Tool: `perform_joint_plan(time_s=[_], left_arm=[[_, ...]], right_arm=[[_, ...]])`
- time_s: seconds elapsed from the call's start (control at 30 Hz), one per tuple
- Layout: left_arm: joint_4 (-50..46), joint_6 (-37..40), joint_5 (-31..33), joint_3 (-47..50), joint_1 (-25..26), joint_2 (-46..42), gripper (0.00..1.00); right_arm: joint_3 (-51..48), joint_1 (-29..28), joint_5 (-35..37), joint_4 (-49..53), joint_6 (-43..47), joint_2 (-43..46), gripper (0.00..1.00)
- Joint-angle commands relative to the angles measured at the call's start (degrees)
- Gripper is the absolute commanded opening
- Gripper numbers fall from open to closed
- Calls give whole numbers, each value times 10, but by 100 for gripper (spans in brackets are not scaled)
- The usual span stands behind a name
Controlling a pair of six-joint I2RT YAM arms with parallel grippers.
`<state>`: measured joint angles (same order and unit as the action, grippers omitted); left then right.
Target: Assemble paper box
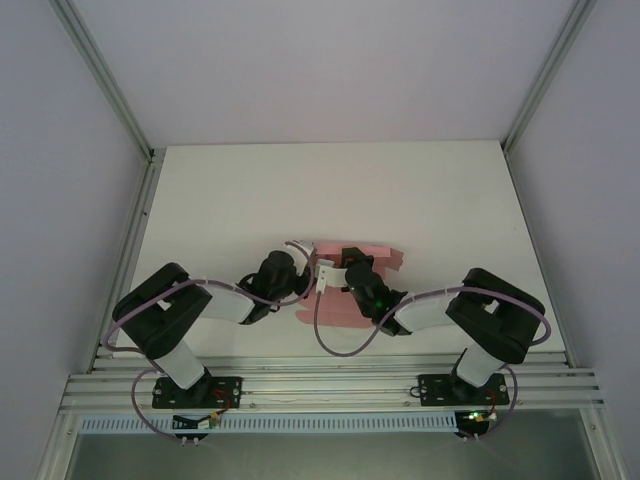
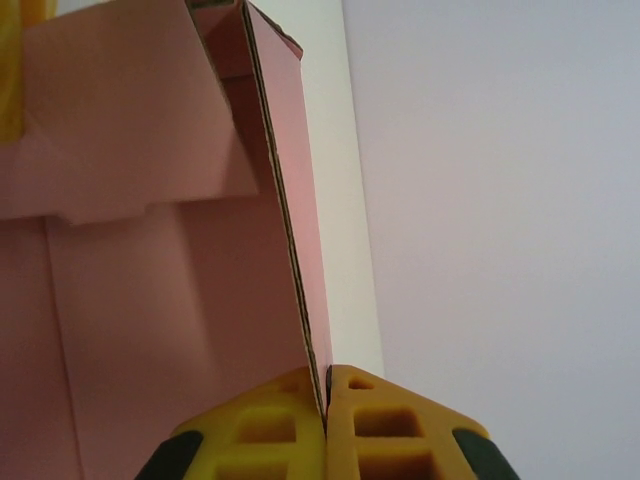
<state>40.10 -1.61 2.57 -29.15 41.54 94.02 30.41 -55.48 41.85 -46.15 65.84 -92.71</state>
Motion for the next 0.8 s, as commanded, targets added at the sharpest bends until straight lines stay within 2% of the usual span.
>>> perform_joint_plan(time_s=[0.0, 0.07, 0.2, 0.27, 0.33, 0.4, 0.47, 0.63, 0.77], left_arm=[[45, 11, 39, -8, 24, 4, 14], [59, 5, 96, -8, 36, 8, 7], [81, 3, 184, -13, 51, 26, 0], [79, 3, 200, -18, 53, 34, 0], [81, 2, 205, -21, 54, 40, 0], [99, 2, 196, -18, 54, 44, 0], [113, 6, 185, -15, 54, 46, 0], [110, 27, 164, -28, 53, 52, 0], [96, 46, 128, -40, 50, 52, 0]], right_arm=[[-2, -10, -72, 95, -47, -16, 3], [1, -9, -73, 102, -57, -19, 3], [8, -10, -72, 133, -87, -11, 8], [14, -10, -72, 151, -120, 3, 24], [21, -10, -81, 182, -153, 33, 32], [33, -6, -104, 228, -203, 79, 56], [43, 4, -138, 284, -255, 131, 99], [42, 59, -227, 373, -358, 275, 100], [82, 146, -337, 480, -487, 356, 100]])
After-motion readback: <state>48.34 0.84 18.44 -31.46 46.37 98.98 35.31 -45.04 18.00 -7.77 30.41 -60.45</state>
